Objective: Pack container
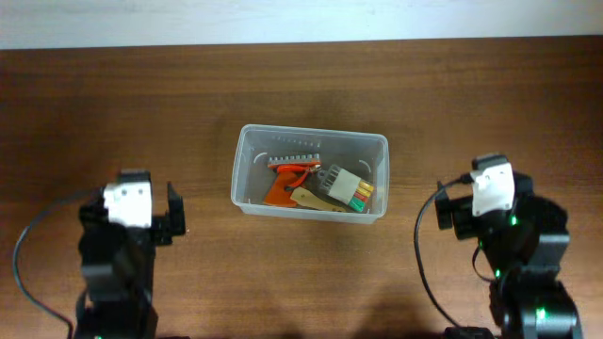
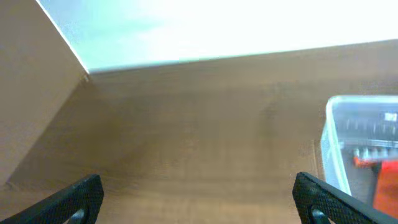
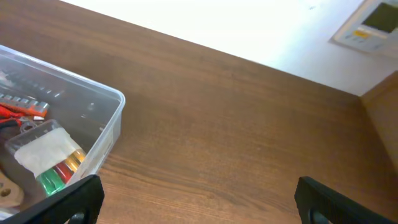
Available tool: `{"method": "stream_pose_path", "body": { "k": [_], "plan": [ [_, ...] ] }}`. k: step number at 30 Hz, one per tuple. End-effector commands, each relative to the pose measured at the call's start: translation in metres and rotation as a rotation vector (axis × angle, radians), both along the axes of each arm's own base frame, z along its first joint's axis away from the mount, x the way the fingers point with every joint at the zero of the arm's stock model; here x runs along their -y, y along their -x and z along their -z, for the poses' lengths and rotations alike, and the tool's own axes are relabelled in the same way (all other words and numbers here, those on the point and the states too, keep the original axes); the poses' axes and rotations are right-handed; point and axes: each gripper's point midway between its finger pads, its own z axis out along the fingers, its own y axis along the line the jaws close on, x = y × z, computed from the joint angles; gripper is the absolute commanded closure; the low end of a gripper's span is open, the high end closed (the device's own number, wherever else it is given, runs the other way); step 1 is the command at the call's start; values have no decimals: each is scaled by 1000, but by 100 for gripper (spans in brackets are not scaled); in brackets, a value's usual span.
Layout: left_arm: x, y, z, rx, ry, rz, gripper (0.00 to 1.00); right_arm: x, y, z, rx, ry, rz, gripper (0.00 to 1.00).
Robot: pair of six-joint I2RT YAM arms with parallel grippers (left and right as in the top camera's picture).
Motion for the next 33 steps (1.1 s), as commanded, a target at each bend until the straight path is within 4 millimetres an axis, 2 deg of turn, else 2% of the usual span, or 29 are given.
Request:
{"method": "stream_pose_path", "body": {
  "k": [1, 9, 17, 24, 33],
  "plan": [
    [1, 11, -2, 57, 8, 2, 1, 3, 10, 5, 11, -1, 32, 1],
    [1, 18, 3, 45, 9, 2, 1, 3, 23, 25, -64, -2, 32, 1],
    [2, 22, 14, -3, 11, 1, 1, 3, 24, 28, -77, -2, 32, 1],
    [2, 31, 37, -102, 15, 1, 1, 3, 24, 28, -77, -2, 32, 1],
    [3, 54, 74, -282, 24, 0, 1, 6, 29, 27, -76, 5, 48, 1]
  ]
}}
